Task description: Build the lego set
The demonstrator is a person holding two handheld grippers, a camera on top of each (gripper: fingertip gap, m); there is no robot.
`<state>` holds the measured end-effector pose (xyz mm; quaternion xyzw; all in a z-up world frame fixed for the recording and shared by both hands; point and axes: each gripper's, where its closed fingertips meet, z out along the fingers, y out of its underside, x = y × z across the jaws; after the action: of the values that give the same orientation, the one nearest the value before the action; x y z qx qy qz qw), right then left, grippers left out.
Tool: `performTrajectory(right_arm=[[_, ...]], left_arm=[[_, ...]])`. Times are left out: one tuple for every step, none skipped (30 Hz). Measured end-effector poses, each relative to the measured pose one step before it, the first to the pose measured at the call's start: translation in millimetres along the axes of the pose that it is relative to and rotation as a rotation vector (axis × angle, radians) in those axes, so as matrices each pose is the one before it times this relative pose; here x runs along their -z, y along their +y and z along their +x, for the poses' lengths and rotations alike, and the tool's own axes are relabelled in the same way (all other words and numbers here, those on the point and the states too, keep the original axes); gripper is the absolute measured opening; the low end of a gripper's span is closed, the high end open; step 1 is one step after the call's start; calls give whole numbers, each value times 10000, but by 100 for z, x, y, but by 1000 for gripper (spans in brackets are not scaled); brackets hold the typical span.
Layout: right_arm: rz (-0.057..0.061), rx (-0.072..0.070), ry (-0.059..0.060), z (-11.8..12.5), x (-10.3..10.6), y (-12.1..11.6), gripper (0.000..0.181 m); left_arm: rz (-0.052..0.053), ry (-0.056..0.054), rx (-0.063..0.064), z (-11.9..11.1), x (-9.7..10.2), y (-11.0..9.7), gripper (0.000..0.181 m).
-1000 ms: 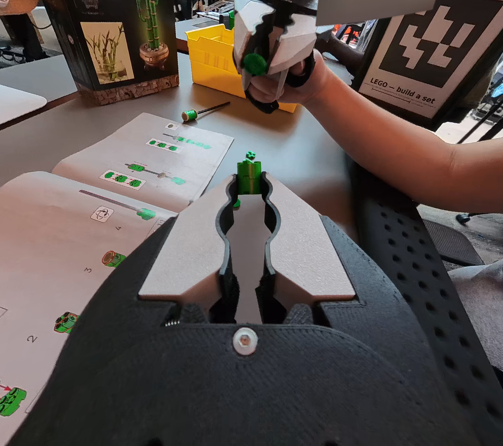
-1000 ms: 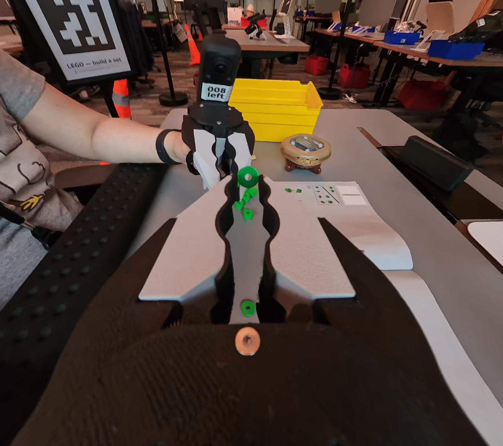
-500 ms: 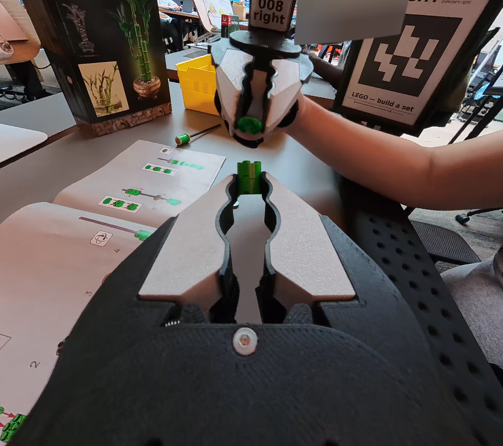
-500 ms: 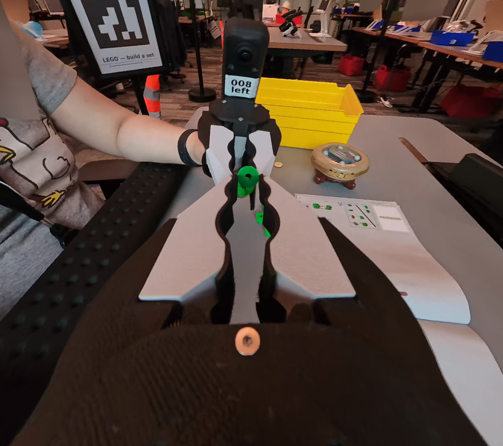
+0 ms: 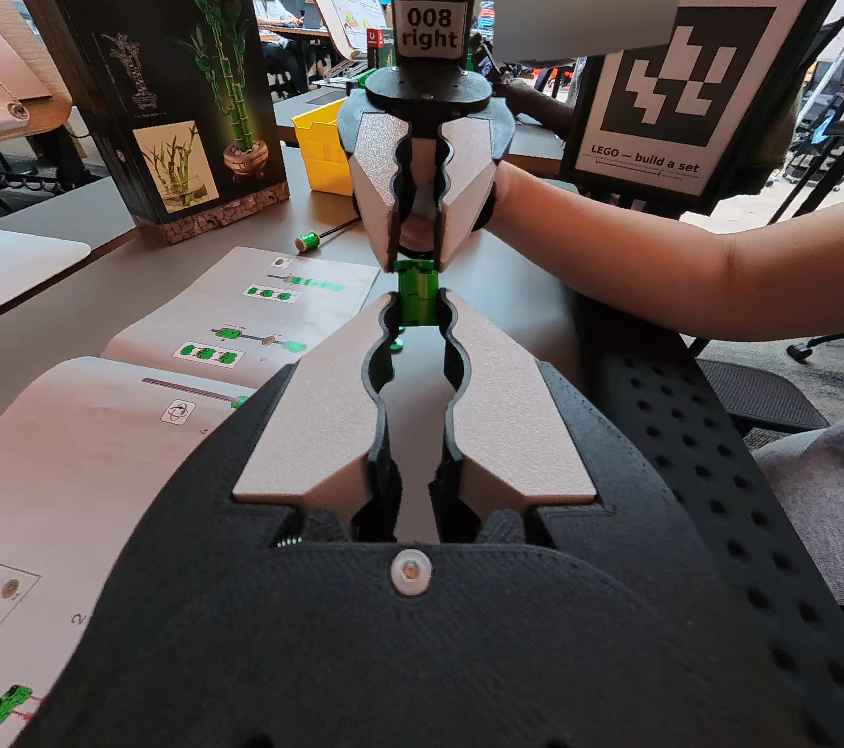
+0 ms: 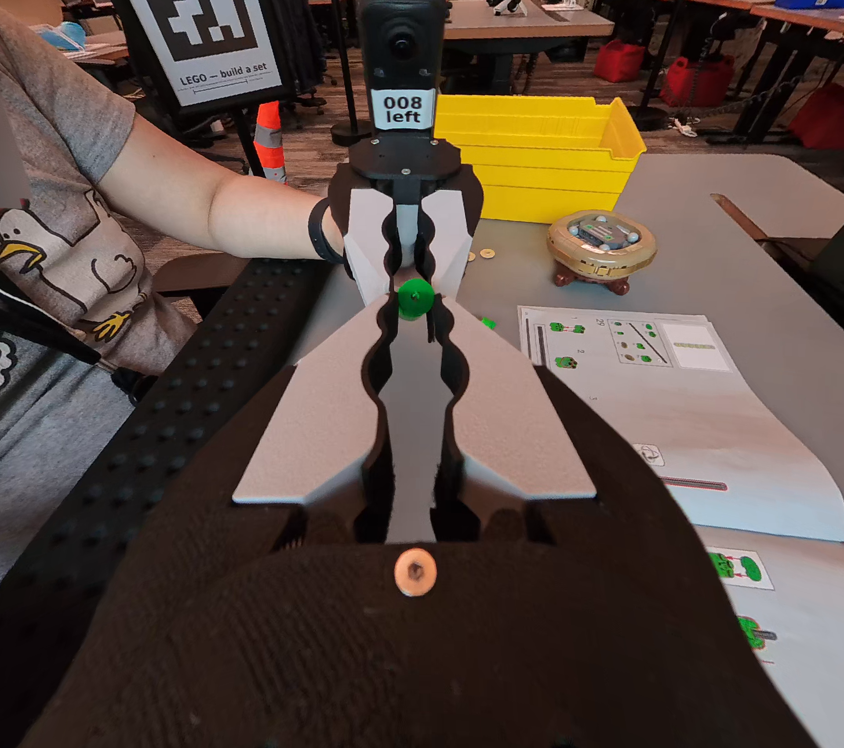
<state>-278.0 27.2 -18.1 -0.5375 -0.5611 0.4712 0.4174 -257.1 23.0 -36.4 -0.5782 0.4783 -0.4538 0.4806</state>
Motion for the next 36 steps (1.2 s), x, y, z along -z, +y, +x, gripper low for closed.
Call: performTrajectory(right_arm=[[-2, -101, -36, -21, -2, 8, 14], [3, -116, -11, 25, -6, 8, 14], [-16, -125, 34, 91, -7, 11, 14], [-18, -92, 34, 74, -5, -6, 14], [-6, -30, 18, 4, -19, -28, 14], [-23, 30, 56, 16, -14, -39, 14], [-24, 107, 101, 41, 0, -70, 14], [-24, 149, 106, 16, 10, -78, 14], [-12, 118, 78, -32, -10, -121, 14], [-14, 37, 86, 13, -15, -115, 14], [-45, -36, 131, 136, 5, -86, 14], [-39, -20, 85, 42, -2, -83, 14], [-4, -6, 43, -17, -23, -101, 14], [-3, -31, 71, 42, -11, -152, 14], [22, -28, 49, 2, -27, -238, 14], [78, 1, -27, -106, -31, -379, 14], [43, -19, -43, -114, -19, -375, 14], [-18, -48, 11, -10, -48, -296, 14], [-72, -62, 33, 8, -78, -237, 14], [-148, -45, 16, -36, -132, -136, 14], [-183, -8, 72, 64, -118, -105, 14], [-164, 39, 83, 90, -105, -171, 14], [-108, 34, 66, 81, -46, -321, 14], [-60, 35, -10, -44, 74, -469, 14], [-27, 57, 31, -11, 241, -644, 14], [14, 67, 47, -21, 364, -874, 14], [21, 74, 9, -106, 415, -1065, 14], [-70, 44, 48, -30, 425, -1115, 14], [-213, -28, 96, 59, 492, -1074, 14], [-325, -26, 150, 129, 574, -1071, 14], [-338, 98, 221, 166, 643, -1147, 14], [-287, 149, 229, 121, 702, -1246, 14], [-269, 64, 180, 62, 780, -1283, 14], [-305, -13, 169, 48, 823, -1208, 14], [-278, -36, 194, 72, 824, -1163, 14], [-217, -75, 157, -6, 778, -1186, 14]], left_arm=[[-27, -48, -76, -3, -24, 20, 14], [-12, -58, -68, -25, -16, 9, 14], [-10, -106, -83, -104, 14, -1, 14], [-2, -131, -127, -123, 29, -19, 14], [-4, -111, -148, -88, 26, -30, 14], [-7, -100, -128, -58, 20, -29, 14], [14, -107, -99, -72, 24, -68, 15], [31, -89, -72, -49, 18, -81, 15], [33, -58, -57, -19, 26, -104, 15], [36, -92, -75, -52, 41, -107, 15], [37, -174, -131, -149, 57, -122, 15], [26, -200, -178, -170, 71, -124, 14], [6, -167, -185, -108, 76, -113, 14], [-3, -170, -175, -106, 70, -137, 14], [23, -185, -163, -112, 84, -196, 14], [82, -129, -130, -23, 99, -306, 15], [99, -73, -80, 2, 115, -339, 15], [61, -90, -56, -54, 125, -282, 15], [15, -110, -87, -116, 99, -202, 15], [-51, -89, -135, -88, 89, -71, 15], [-97, -107, -140, -115, 52, -16, 14], [-79, -159, -139, -190, 44, -53, 14], [-18, -179, -110, -226, 24, -183, 14], [58, -119, -43, -165, -2, -406, 14], [110, -61, -18, -154, 0, -650, 14], [144, -46, -55, -186, 14, -896, 14], [155, -15, -78, -176, -23, -1107, 14], [116, -24, -80, -220, -46, -1171, 14], [63, -70, -117, -321, -96, -1191, 14], [22, -89, -171, -379, -157, -1202, 14], [3, -105, -182, -435, -218, -1234, 14], [23, -99, -123, -454, -233, -1336, 14], [74, -34, -12, -397, -214, -1434, 14], [97, 44, 122, -319, -198, -1458, 14], [126, 54, 220, -272, -159, -1446, 14], [197, 41, 205, -210, -129, -1431, 14]])
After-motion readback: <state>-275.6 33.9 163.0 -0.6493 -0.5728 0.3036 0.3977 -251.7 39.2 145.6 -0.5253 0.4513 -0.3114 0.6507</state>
